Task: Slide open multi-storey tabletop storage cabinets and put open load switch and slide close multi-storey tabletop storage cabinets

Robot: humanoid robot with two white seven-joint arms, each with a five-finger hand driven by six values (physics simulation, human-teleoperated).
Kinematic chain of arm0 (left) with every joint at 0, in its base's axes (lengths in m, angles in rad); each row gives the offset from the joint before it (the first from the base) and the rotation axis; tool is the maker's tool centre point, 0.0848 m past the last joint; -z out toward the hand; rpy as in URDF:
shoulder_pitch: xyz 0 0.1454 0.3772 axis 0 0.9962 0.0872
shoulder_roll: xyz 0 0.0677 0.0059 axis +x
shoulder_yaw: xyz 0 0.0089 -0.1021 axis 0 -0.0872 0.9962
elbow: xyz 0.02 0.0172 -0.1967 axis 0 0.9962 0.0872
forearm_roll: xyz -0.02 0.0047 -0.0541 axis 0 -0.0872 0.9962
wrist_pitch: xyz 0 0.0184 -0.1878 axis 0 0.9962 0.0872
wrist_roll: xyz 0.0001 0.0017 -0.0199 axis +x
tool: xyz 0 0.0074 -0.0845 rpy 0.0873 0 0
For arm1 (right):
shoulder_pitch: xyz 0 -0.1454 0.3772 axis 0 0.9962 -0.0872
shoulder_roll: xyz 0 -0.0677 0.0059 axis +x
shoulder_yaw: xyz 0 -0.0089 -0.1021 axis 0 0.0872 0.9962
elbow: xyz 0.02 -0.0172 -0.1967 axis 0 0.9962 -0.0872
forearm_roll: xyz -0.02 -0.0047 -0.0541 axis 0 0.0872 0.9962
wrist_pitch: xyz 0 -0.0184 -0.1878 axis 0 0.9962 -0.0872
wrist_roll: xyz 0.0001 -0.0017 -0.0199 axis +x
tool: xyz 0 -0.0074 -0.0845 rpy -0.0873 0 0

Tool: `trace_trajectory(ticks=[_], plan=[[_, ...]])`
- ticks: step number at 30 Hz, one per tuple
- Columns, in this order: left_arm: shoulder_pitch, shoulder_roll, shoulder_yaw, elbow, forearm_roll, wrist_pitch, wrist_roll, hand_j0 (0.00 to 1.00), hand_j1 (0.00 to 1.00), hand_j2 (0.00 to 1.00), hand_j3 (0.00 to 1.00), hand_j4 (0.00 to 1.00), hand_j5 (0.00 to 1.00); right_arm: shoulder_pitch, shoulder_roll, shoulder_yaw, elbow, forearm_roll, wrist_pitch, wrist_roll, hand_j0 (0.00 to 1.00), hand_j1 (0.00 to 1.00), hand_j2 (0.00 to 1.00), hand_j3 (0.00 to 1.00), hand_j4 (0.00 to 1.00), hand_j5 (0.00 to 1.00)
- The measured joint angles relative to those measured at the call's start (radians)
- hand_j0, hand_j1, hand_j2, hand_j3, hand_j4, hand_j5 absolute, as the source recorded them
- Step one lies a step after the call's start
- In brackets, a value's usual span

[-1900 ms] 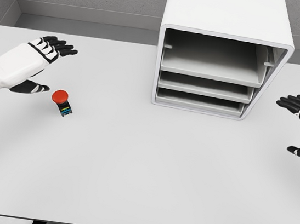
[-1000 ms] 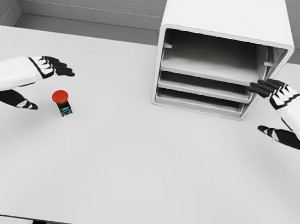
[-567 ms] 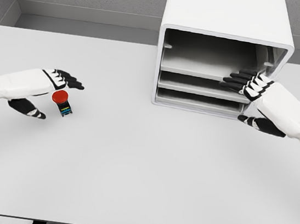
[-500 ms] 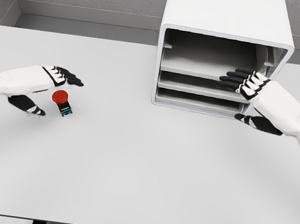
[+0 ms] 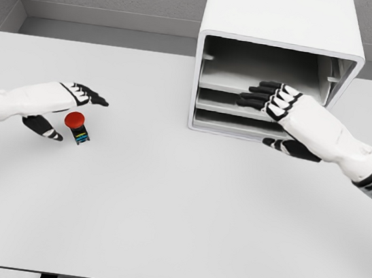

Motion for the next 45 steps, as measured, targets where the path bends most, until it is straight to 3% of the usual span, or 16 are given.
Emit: trace_trajectory(ticks=[4,8,17,19,27,29,36,45], plan=[[-0.002,-0.004,-0.005,0.011,-0.020,0.000,0.000,0.98,0.98,0.98,0.98,0.98,0.98,-0.032,0.023,0.015,0.015,0.000,0.000,0.001,0.92,0.92,0.92,0.92,0.92,0.92],[-0.006,-0.006,-0.005,0.024,-0.027,0.000,0.000,0.79,0.79,0.79,0.79,0.79,0.79,-0.075,0.043,0.046,0.065,0.001,0.000,0.001,0.93,0.93,0.93,0.93,0.93,0.93],[-0.006,-0.015,-0.007,0.032,-0.047,0.000,0.000,0.79,0.79,0.79,0.79,0.79,0.79,-0.132,0.073,0.073,0.174,0.002,0.000,0.001,0.93,0.93,0.93,0.93,0.93,0.93],[-0.006,-0.016,-0.007,0.034,-0.054,0.000,0.000,0.72,0.72,0.72,0.72,0.72,0.72,-0.140,0.081,0.078,0.202,0.003,0.000,0.002,0.93,0.93,0.93,0.93,0.93,0.93],[-0.006,-0.017,-0.008,0.041,-0.080,0.000,0.000,0.72,0.72,0.72,0.72,0.72,0.72,-0.178,0.118,0.104,0.288,0.010,0.000,0.003,0.95,0.95,0.95,0.95,0.95,0.95],[-0.006,-0.017,-0.008,0.041,-0.083,0.000,0.000,0.66,0.66,0.66,0.66,0.66,0.66,-0.181,0.128,0.106,0.304,0.015,0.000,0.003,0.95,0.95,0.95,0.95,0.95,0.95],[-0.006,-0.026,-0.008,0.037,-0.086,0.000,0.000,0.61,0.61,0.61,0.61,0.61,0.61,-0.187,0.152,0.108,0.330,0.032,0.000,0.028,0.95,0.95,0.95,0.95,0.95,0.95],[-0.006,-0.027,-0.001,0.028,-0.083,0.000,0.000,0.46,0.46,0.46,0.46,0.46,0.46,-0.189,0.162,0.121,0.344,0.035,0.000,0.040,0.95,0.95,0.95,0.95,0.95,0.95]])
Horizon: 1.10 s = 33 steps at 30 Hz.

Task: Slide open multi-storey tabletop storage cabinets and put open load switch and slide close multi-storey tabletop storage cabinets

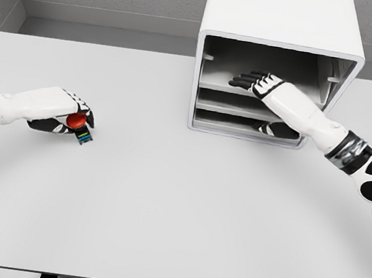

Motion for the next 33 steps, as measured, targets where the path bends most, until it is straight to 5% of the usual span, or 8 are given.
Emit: trace_trajectory(ticks=[19,33], plan=[[0.000,0.000,0.044,-0.080,0.014,0.000,0.000,0.43,0.43,0.43,0.43,0.43,0.43,-0.021,0.004,0.024,0.057,0.031,0.000,0.007,0.96,0.96,0.96,0.96,0.96,0.96],[0.012,0.000,0.078,-0.159,0.047,0.000,0.000,0.43,0.43,0.43,0.43,0.43,0.43,0.025,-0.066,0.018,-0.038,0.031,0.000,0.004,0.96,0.96,0.96,0.96,0.96,0.96]])
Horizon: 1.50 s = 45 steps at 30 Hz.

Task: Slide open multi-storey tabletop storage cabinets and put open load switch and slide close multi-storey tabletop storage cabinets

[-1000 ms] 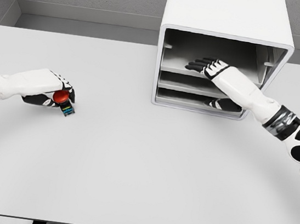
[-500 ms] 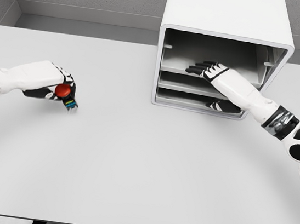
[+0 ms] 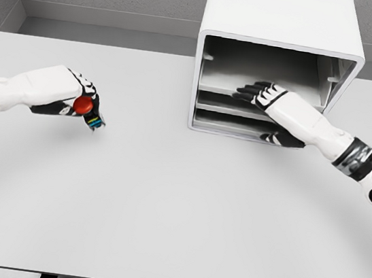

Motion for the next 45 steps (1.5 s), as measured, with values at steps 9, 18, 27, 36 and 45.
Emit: trace_trajectory(ticks=[9,18,27,36,45], plan=[[0.000,-0.011,0.017,-0.041,0.017,0.000,0.000,0.43,0.43,0.43,0.43,0.43,0.43,0.023,-0.039,-0.007,-0.049,-0.007,0.000,-0.001,0.96,0.96,0.96,0.96,0.96,0.96],[0.000,-0.023,0.031,-0.076,0.020,0.000,0.000,0.43,0.43,0.43,0.43,0.43,0.43,0.072,-0.072,-0.009,-0.106,-0.007,0.000,-0.003,0.97,0.97,0.97,0.97,0.97,0.97],[0.000,-0.023,0.045,-0.099,0.035,0.000,0.000,0.43,0.43,0.43,0.43,0.43,0.43,0.183,-0.146,-0.116,-0.239,-0.017,0.000,-0.003,0.97,0.97,0.97,0.97,0.97,0.97],[-0.003,-0.040,0.055,-0.128,0.039,0.000,0.000,0.43,0.43,0.43,0.43,0.43,0.43,0.103,-0.091,-0.146,-0.208,-0.022,0.000,0.007,0.97,0.97,0.97,0.97,0.97,0.97],[-0.003,-0.050,0.062,-0.151,0.039,0.000,0.000,0.43,0.43,0.43,0.43,0.43,0.43,0.026,0.008,-0.083,-0.076,-0.012,0.000,0.038,0.97,0.97,0.97,0.97,0.97,0.97]])
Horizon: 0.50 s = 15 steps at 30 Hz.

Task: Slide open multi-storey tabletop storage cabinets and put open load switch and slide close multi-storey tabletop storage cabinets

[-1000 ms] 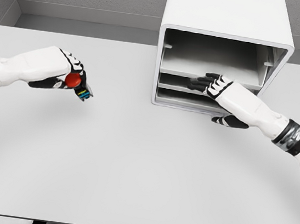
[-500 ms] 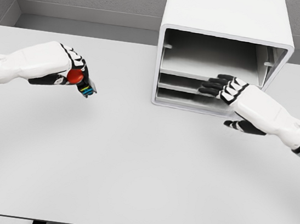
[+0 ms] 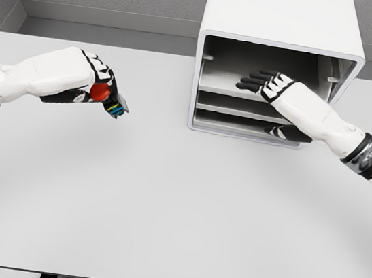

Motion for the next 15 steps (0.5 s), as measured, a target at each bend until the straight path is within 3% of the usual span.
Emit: trace_trajectory(ticks=[9,15], plan=[[-0.002,-0.001,0.005,-0.010,0.000,0.000,0.000,0.43,0.43,0.43,0.43,0.43,0.43,-0.029,0.035,0.031,0.086,0.015,0.000,0.001,0.97,0.97,0.97,0.97,0.97,0.97],[0.002,-0.001,0.006,-0.021,0.000,0.000,0.000,0.43,0.43,0.43,0.43,0.43,0.43,-0.020,0.035,0.044,0.106,0.022,0.000,0.001,0.97,0.97,0.97,0.97,0.97,0.97]])
